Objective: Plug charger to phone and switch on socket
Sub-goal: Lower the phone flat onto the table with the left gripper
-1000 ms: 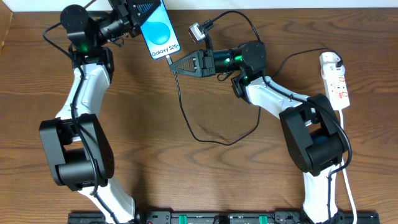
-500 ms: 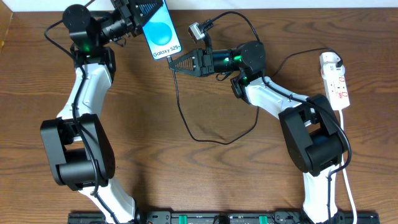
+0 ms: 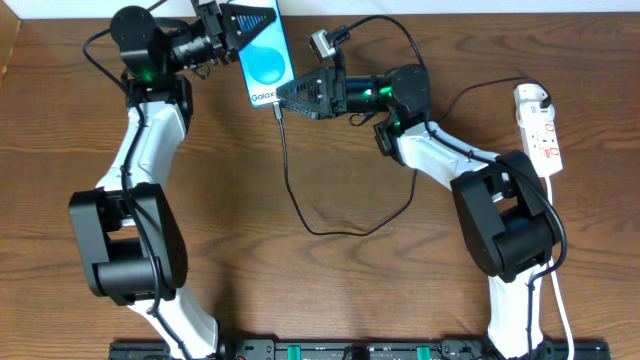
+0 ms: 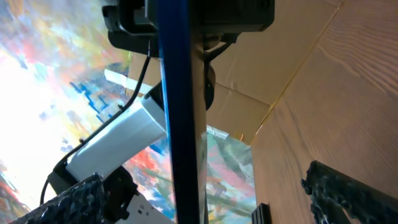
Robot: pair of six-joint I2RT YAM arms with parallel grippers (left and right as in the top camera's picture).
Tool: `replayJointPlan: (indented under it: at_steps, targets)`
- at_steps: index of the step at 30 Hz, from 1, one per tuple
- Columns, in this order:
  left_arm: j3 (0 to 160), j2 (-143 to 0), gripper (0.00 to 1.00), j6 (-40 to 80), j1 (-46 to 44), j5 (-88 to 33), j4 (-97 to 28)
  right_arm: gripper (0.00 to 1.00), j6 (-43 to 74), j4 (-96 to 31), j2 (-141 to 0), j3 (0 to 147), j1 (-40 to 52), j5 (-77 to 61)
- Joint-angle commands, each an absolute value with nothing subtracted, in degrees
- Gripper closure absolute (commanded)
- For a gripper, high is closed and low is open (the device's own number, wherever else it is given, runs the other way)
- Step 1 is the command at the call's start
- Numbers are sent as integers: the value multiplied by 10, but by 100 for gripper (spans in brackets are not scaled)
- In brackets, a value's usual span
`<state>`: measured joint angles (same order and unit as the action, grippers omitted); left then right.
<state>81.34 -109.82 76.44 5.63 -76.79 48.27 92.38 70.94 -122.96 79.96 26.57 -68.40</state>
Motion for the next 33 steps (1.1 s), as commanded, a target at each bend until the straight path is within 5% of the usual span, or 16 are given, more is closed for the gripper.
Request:
replayJointPlan:
  at_steps: [1, 5, 15, 25, 33]
  targets:
    - [818, -1082, 93, 766, 77, -776, 490, 1, 906, 707, -1231, 803, 244, -711]
    - [818, -1082, 93, 783, 91, -781, 490, 1, 812, 619, -1231, 803, 217, -728]
    - [818, -1082, 93, 783, 95, -789, 490, 1, 444, 14, -1231, 803, 181, -635]
    - [815, -1082, 93, 758, 77, -791, 475, 1, 309, -238, -1189, 803, 167, -435]
    - [810, -1082, 93, 533, 27, -772, 210, 1, 299, -368, -1100, 803, 168, -201]
